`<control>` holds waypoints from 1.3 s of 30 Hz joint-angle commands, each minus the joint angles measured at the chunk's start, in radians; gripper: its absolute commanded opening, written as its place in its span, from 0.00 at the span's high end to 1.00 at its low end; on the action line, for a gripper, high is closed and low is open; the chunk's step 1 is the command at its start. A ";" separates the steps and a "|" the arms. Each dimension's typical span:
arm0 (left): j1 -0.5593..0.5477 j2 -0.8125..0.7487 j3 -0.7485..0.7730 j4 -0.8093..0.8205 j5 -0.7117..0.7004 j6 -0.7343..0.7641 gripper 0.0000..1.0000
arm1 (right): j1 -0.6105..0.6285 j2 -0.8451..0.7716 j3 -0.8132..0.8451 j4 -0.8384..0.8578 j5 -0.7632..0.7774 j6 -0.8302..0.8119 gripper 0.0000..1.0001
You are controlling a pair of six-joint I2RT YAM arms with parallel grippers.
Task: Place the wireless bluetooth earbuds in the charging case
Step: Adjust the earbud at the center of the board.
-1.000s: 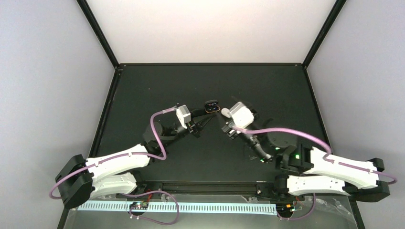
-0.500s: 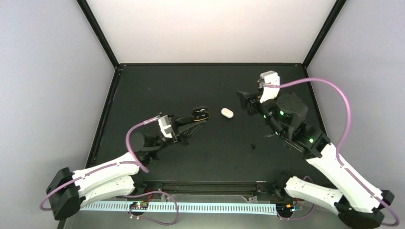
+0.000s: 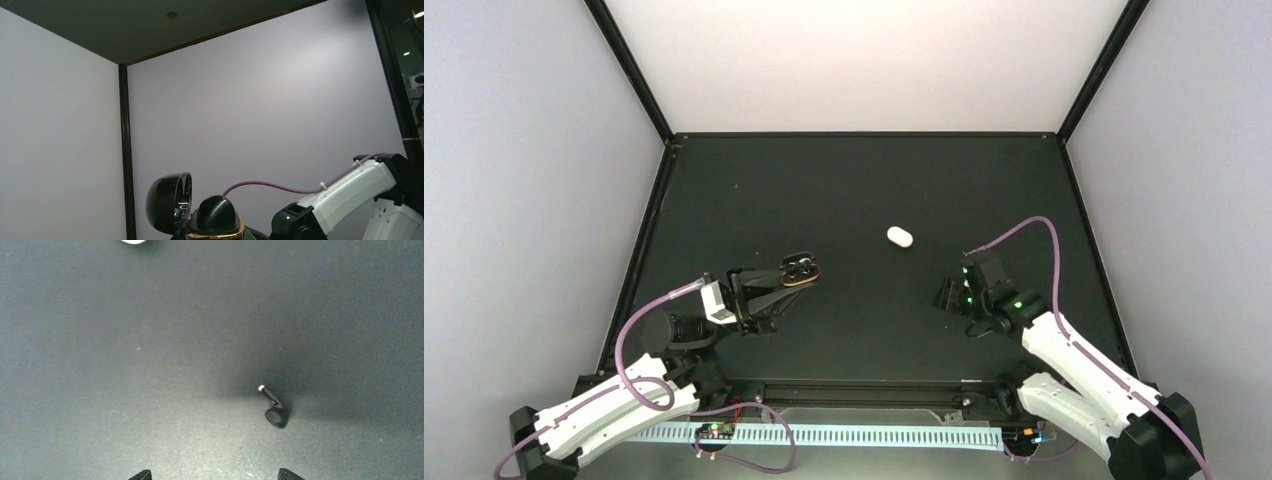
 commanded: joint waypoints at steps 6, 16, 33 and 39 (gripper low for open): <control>0.006 -0.098 -0.023 -0.137 0.018 0.065 0.98 | -0.031 0.088 -0.050 0.105 0.142 0.152 0.42; 0.006 -0.138 -0.041 -0.157 0.020 0.079 0.98 | -0.050 0.213 -0.062 0.166 0.155 0.132 0.43; 0.006 -0.146 -0.043 -0.162 0.019 0.086 0.99 | -0.072 0.366 0.012 0.158 0.208 0.093 0.64; 0.006 -0.153 -0.043 -0.171 0.014 0.089 0.98 | -0.073 0.392 0.031 0.140 0.200 0.075 0.75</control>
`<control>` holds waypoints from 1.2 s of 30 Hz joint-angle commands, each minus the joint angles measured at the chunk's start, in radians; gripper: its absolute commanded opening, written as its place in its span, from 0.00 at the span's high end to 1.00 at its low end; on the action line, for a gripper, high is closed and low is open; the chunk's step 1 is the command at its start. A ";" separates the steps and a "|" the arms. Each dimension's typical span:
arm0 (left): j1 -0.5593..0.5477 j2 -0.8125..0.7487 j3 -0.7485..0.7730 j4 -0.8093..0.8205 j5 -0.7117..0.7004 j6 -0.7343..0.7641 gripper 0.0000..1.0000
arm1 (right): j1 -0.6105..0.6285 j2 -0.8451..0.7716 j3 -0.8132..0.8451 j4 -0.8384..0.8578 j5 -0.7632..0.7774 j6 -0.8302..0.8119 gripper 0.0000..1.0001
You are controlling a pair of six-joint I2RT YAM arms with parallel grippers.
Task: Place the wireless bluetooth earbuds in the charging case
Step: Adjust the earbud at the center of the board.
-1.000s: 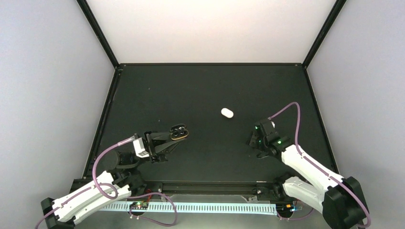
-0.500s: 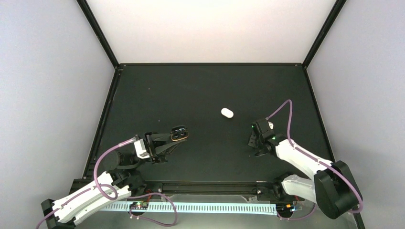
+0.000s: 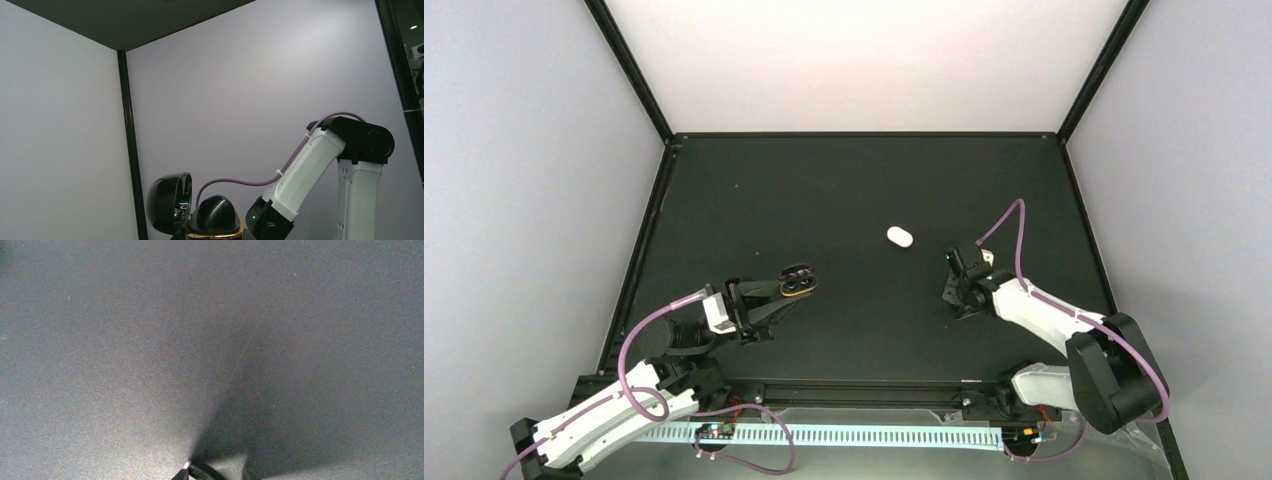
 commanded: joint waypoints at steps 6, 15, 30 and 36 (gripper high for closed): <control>0.006 -0.017 0.005 -0.010 0.003 0.017 0.99 | -0.007 -0.003 0.020 -0.047 -0.002 -0.049 0.79; 0.005 -0.014 0.004 -0.009 0.006 0.012 0.98 | -0.004 0.006 -0.001 -0.058 -0.036 -0.077 0.87; 0.006 -0.010 0.005 -0.015 0.008 0.012 0.99 | 0.104 0.057 0.118 -0.008 -0.083 -0.198 0.99; 0.006 -0.008 0.005 -0.020 0.005 0.016 0.98 | 0.213 0.115 0.227 -0.020 -0.061 -0.282 0.99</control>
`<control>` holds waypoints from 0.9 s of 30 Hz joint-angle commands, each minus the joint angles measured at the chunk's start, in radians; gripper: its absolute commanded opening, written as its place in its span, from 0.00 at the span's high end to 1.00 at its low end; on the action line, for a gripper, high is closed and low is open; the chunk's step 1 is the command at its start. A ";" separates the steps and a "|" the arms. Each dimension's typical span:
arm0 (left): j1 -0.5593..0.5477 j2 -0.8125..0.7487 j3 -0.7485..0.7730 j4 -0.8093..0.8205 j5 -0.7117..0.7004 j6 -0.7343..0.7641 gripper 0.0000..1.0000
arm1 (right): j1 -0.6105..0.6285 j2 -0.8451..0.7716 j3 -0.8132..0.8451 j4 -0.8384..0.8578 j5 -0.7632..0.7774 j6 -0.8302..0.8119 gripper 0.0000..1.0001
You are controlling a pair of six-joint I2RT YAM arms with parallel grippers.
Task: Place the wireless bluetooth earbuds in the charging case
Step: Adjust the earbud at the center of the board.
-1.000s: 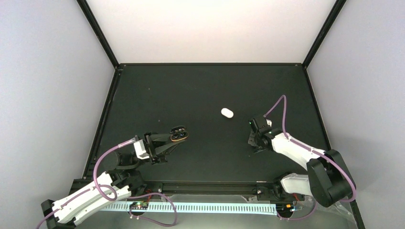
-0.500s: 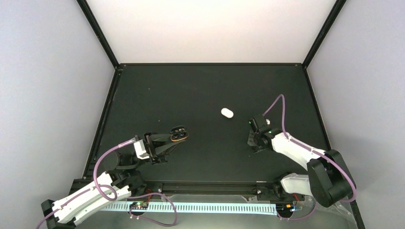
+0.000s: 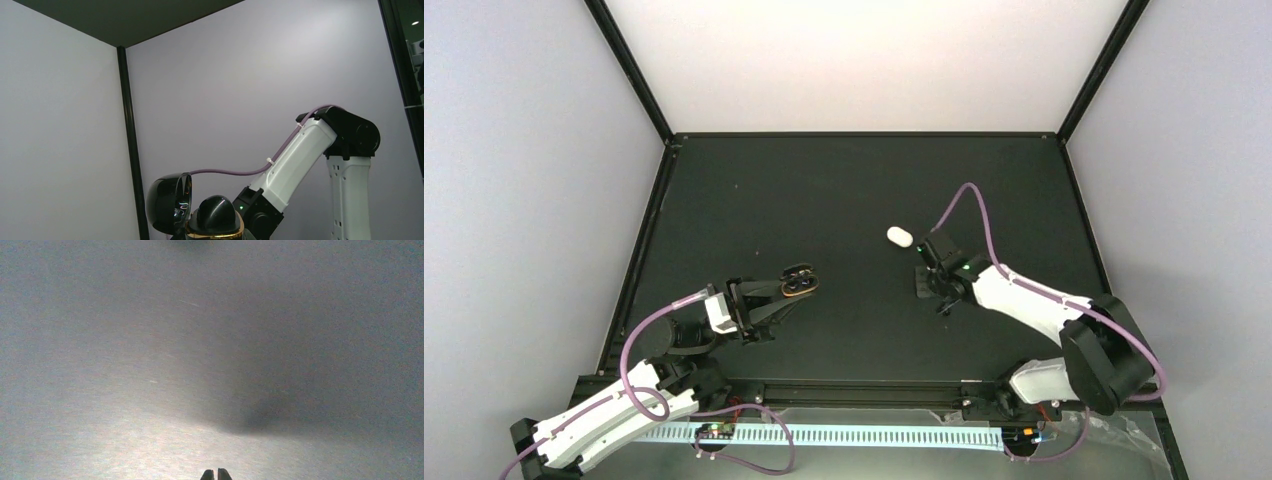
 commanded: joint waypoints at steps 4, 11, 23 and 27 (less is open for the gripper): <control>0.006 -0.011 0.007 -0.016 0.000 0.014 0.99 | 0.063 0.001 0.067 -0.053 0.100 0.022 0.79; 0.006 -0.012 0.009 -0.020 0.000 0.016 0.98 | 0.046 -0.109 -0.061 -0.132 0.143 0.204 0.55; 0.006 -0.022 0.010 -0.030 0.007 0.009 0.98 | 0.012 -0.045 -0.107 -0.034 0.063 0.168 0.72; 0.006 -0.020 0.010 -0.026 0.009 0.010 0.98 | 0.013 -0.009 -0.072 -0.014 0.033 0.107 0.78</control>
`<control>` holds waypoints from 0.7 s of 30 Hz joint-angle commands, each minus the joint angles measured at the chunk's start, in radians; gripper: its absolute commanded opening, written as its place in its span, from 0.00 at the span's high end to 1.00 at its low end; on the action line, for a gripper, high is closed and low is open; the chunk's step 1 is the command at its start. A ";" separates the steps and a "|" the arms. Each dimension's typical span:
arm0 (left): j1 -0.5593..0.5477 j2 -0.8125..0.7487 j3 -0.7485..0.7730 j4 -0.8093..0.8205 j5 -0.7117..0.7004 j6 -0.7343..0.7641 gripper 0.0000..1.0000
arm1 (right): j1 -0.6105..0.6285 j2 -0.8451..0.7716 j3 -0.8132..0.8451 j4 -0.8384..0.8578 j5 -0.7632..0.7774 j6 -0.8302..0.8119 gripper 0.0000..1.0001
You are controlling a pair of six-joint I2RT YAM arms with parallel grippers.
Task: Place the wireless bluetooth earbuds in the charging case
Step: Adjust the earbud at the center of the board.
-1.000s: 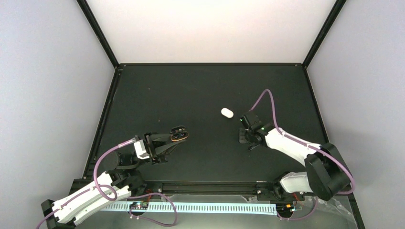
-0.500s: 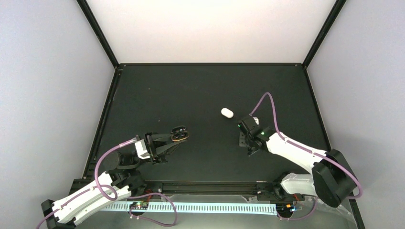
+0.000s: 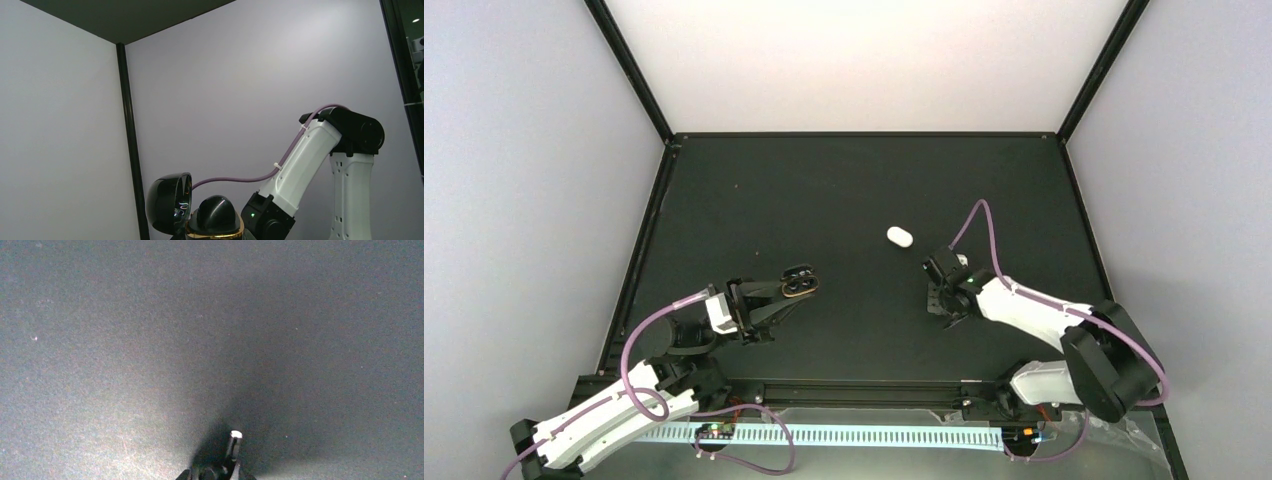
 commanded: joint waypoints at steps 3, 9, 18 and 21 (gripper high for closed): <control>0.006 -0.009 0.010 -0.005 0.009 0.008 0.99 | -0.004 0.063 0.060 0.049 -0.058 -0.093 0.82; 0.006 -0.006 0.010 -0.003 0.008 0.008 0.98 | 0.041 0.136 0.130 0.077 -0.102 -0.199 0.89; 0.006 -0.003 0.009 -0.007 0.006 0.010 0.99 | 0.248 0.272 0.324 0.093 -0.149 -0.407 0.95; 0.006 -0.005 0.009 -0.008 0.006 0.011 0.98 | 0.288 0.304 0.362 0.093 -0.208 -0.474 0.95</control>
